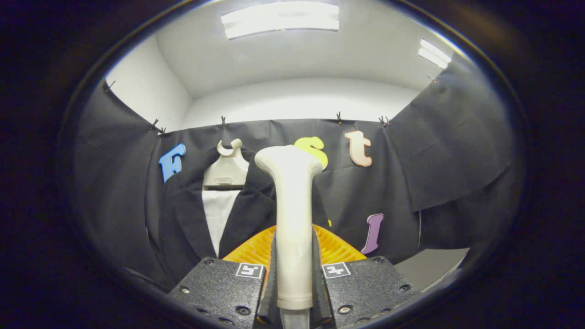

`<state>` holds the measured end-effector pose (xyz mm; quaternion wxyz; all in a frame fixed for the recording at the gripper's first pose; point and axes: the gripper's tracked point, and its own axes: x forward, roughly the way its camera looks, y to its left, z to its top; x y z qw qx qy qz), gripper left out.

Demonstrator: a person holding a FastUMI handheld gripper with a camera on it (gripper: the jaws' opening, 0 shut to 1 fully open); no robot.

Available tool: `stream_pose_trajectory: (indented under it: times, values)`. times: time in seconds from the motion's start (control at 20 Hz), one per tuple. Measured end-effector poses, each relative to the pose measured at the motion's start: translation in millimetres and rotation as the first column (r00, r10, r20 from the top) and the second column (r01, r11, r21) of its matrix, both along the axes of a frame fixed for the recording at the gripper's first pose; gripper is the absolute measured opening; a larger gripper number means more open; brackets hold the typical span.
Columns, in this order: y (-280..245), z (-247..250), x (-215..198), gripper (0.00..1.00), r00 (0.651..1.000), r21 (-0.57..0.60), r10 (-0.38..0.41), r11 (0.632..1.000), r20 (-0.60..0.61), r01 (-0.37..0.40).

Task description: Iron the clothes twice with a garment steamer, once on the left side and once on the right side.

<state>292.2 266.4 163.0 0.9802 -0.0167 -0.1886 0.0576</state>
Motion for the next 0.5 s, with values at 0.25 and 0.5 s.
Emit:
stream_pose_trajectory:
  times: [0.25, 0.5]
  values:
    - [16, -17, 18, 0.33, 0.999, -0.043, -0.04, 0.998, -0.013, 0.04]
    - [13, -46, 15, 0.34, 0.996, -0.058, -0.055, 0.997, -0.066, 0.052]
